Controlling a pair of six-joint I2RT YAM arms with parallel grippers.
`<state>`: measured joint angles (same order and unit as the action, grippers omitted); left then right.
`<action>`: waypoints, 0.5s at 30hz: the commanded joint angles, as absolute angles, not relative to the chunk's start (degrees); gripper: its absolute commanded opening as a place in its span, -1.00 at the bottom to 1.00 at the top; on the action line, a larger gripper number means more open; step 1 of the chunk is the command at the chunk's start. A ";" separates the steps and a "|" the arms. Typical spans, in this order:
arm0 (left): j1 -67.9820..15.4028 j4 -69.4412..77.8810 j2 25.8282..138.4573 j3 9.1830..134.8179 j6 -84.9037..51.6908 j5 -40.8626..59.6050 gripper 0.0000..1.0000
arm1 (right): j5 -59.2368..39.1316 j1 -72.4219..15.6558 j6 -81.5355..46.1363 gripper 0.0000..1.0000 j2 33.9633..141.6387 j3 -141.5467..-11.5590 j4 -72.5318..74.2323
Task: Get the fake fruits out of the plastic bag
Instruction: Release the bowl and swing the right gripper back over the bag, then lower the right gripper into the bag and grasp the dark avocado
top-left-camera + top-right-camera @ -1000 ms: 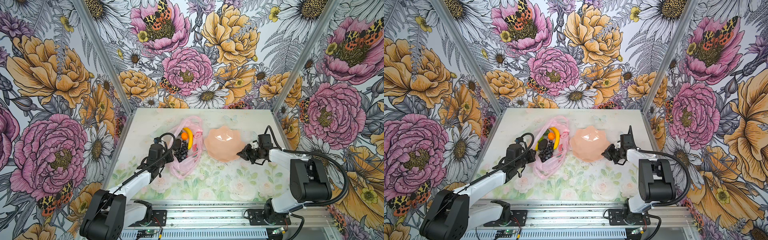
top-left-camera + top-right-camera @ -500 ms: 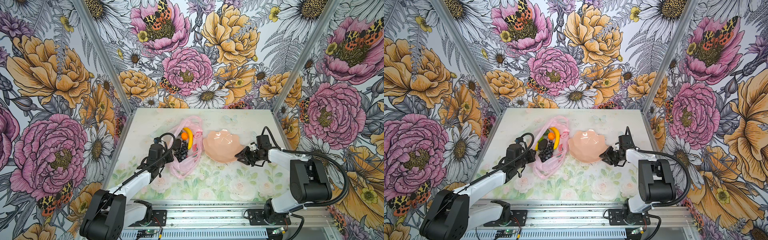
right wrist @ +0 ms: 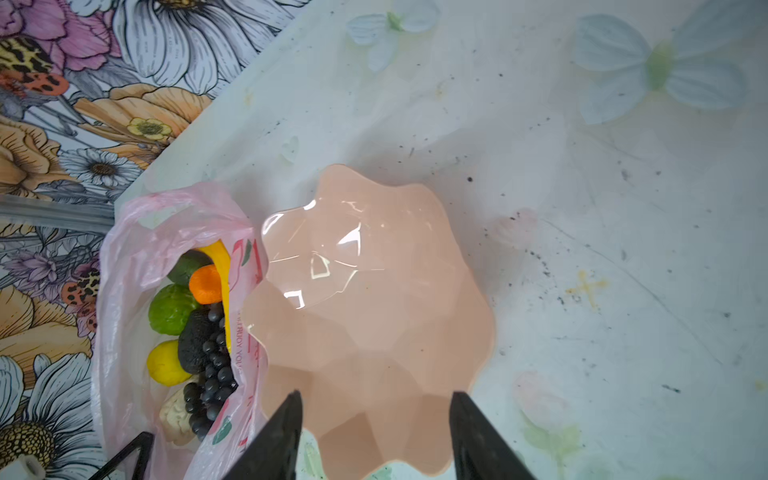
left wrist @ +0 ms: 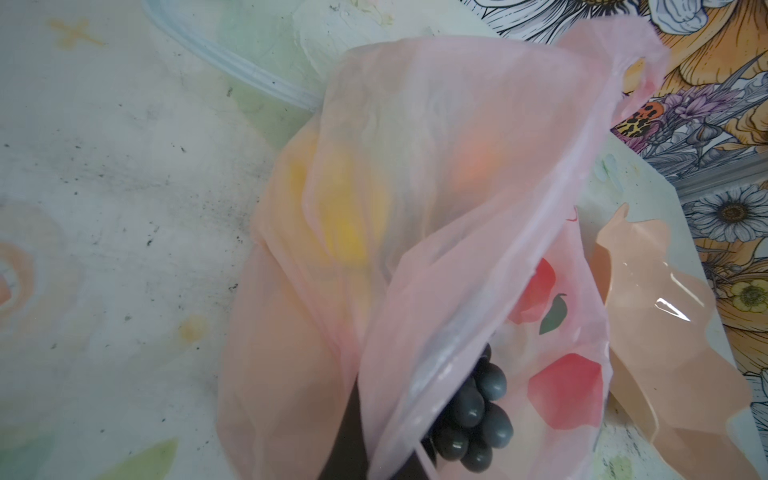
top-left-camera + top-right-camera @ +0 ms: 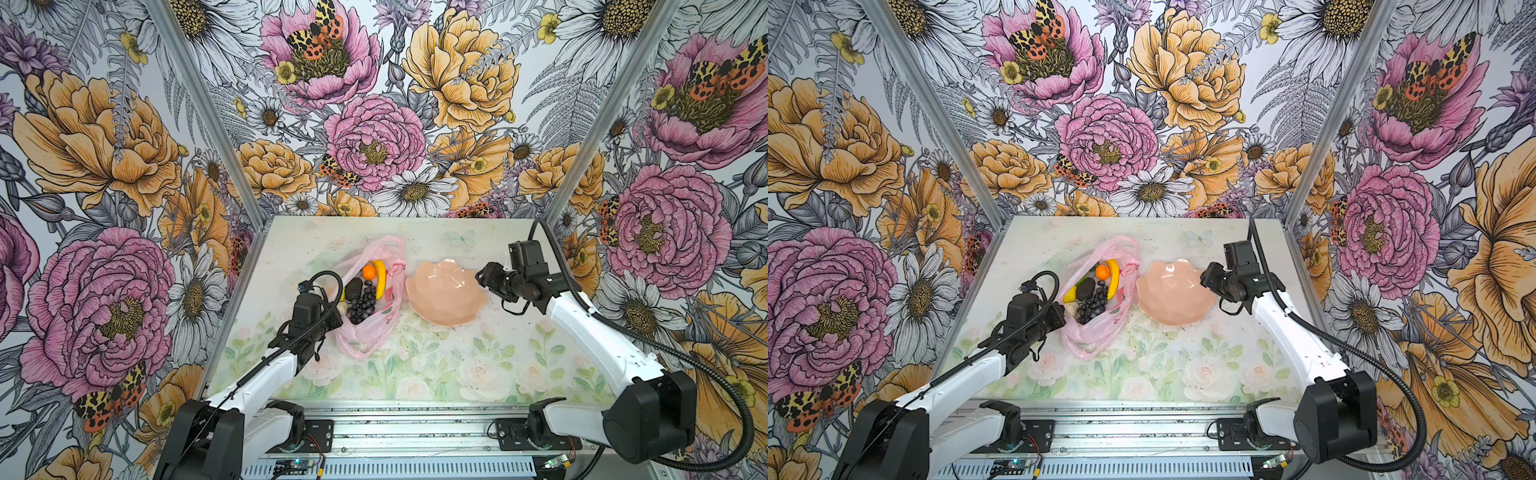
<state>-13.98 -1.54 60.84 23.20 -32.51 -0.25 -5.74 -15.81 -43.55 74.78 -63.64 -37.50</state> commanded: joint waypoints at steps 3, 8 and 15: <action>-11.15 -6.42 58.03 22.25 -36.63 -1.53 -0.87 | 6.70 -29.04 -39.80 0.27 86.01 -75.88 -39.28; -10.01 -10.12 58.34 24.84 -34.72 0.37 -0.87 | 4.21 -37.10 -37.83 0.29 96.98 -85.14 -35.86; -10.63 -15.70 54.68 25.85 -33.41 -3.55 -0.87 | -0.79 -44.46 -39.06 0.29 113.20 -98.18 -32.33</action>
